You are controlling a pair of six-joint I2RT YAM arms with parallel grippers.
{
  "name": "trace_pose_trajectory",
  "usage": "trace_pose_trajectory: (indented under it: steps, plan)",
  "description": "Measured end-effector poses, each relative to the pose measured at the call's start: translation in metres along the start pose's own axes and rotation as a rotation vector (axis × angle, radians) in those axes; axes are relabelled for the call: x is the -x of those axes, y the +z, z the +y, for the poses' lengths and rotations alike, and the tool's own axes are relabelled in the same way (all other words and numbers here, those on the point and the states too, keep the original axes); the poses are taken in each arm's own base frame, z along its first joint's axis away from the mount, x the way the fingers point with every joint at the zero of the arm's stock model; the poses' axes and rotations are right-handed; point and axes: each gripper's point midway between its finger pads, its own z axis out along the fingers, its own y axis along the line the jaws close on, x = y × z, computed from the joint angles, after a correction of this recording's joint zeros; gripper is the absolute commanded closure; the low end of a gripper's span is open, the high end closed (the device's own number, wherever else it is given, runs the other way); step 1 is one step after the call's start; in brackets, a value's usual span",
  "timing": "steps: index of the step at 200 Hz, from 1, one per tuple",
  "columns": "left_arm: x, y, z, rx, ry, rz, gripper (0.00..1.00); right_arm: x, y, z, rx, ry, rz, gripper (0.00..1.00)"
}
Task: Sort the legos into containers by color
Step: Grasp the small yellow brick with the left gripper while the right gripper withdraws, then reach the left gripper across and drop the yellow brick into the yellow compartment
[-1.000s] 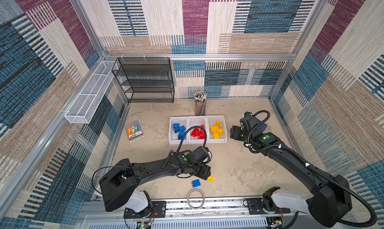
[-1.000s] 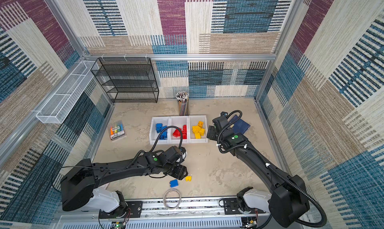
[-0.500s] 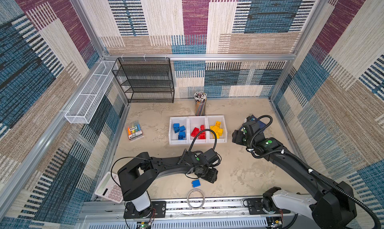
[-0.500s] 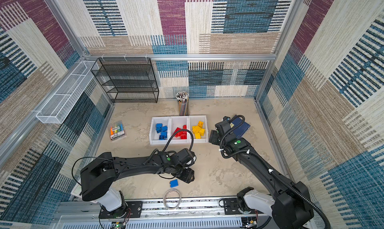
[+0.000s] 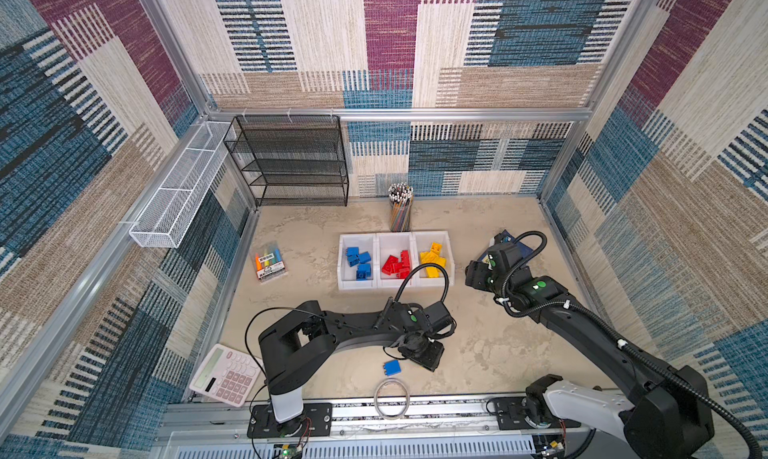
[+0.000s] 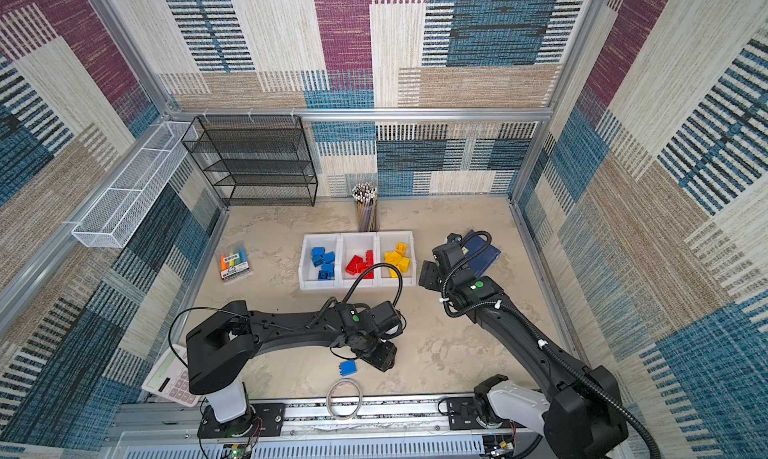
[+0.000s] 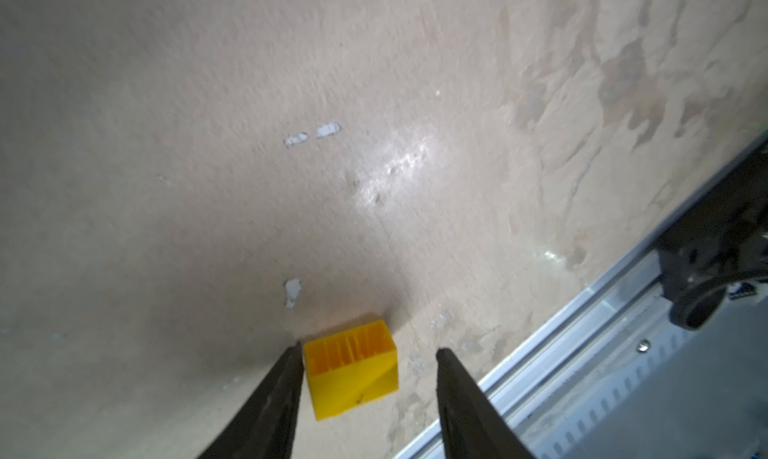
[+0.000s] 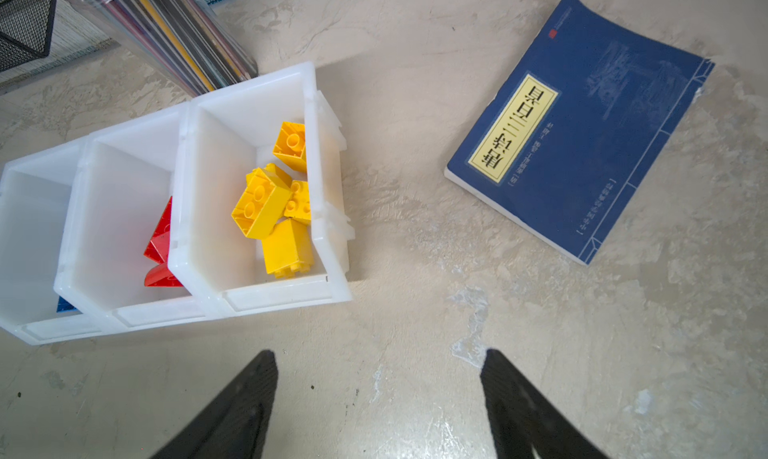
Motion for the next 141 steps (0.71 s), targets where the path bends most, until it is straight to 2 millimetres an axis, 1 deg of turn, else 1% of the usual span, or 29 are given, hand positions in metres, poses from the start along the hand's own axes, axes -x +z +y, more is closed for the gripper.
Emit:
trace_pose_trajectory:
  steps: [32,92,141]
  plan:
    - [-0.0056,0.0023,0.0023,0.035,0.012,0.018,0.5,0.0002,-0.0011,-0.0026,-0.003,-0.001,-0.005,0.2]
    - [-0.0059,0.0061,0.0043,0.073,0.03,0.035,0.59,-0.0007,-0.0005,-0.0054,-0.009,-0.006,-0.002,0.2]
    - [-0.0059,0.0059,0.0045,0.076,0.039,0.034,0.62,0.0055,-0.0075,-0.0076,-0.006,0.005,-0.029,0.2]
